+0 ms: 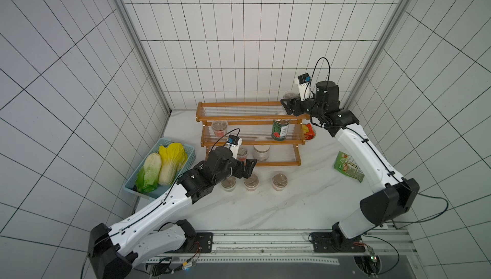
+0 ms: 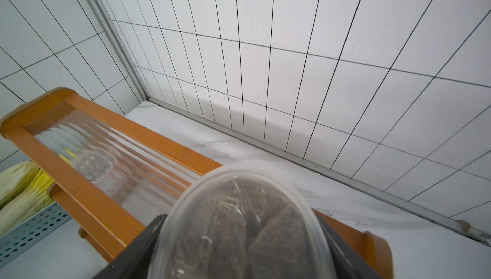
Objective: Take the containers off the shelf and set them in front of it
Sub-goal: 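Pick up a container from the shelf, then place the container at the center of the board.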
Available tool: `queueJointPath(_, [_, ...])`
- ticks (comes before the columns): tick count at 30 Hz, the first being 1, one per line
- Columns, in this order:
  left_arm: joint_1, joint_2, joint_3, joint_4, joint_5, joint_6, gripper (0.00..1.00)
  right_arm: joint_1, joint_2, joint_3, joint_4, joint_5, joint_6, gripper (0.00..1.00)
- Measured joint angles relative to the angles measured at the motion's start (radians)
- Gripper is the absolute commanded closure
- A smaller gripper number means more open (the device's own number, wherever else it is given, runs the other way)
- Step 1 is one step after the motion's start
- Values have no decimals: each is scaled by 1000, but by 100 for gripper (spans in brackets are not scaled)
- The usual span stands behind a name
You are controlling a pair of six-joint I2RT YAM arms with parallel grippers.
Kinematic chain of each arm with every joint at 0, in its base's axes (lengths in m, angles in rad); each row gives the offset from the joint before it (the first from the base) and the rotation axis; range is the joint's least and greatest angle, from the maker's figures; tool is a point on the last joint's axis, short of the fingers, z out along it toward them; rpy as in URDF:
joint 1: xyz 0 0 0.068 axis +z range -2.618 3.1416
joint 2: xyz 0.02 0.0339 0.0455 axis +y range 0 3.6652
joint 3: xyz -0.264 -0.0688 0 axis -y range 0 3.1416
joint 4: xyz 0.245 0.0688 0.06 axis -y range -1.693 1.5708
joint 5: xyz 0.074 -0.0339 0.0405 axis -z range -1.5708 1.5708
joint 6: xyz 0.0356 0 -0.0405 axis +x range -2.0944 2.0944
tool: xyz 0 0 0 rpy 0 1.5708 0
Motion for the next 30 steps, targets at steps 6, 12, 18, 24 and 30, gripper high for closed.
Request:
queueJointPath(6, [42,-2,0,-10,19,14,2,15,-177,-80,-11,-11,-11,20])
queueJointPath(12, [94,-3,0,-17,55,31,2,21,-404,-254,-87,-5,-19,21])
queueJointPath(18, [119,-2,0,-17,81,42,2,28,-626,-500,-163,20,13,21])
queueJointPath(24, [130,0,-1,-14,98,42,2,58,-793,-793,-164,72,85,23])
queueJointPath(30, [144,-3,-16,-15,103,43,2,101,-881,-1077,-89,160,148,26])
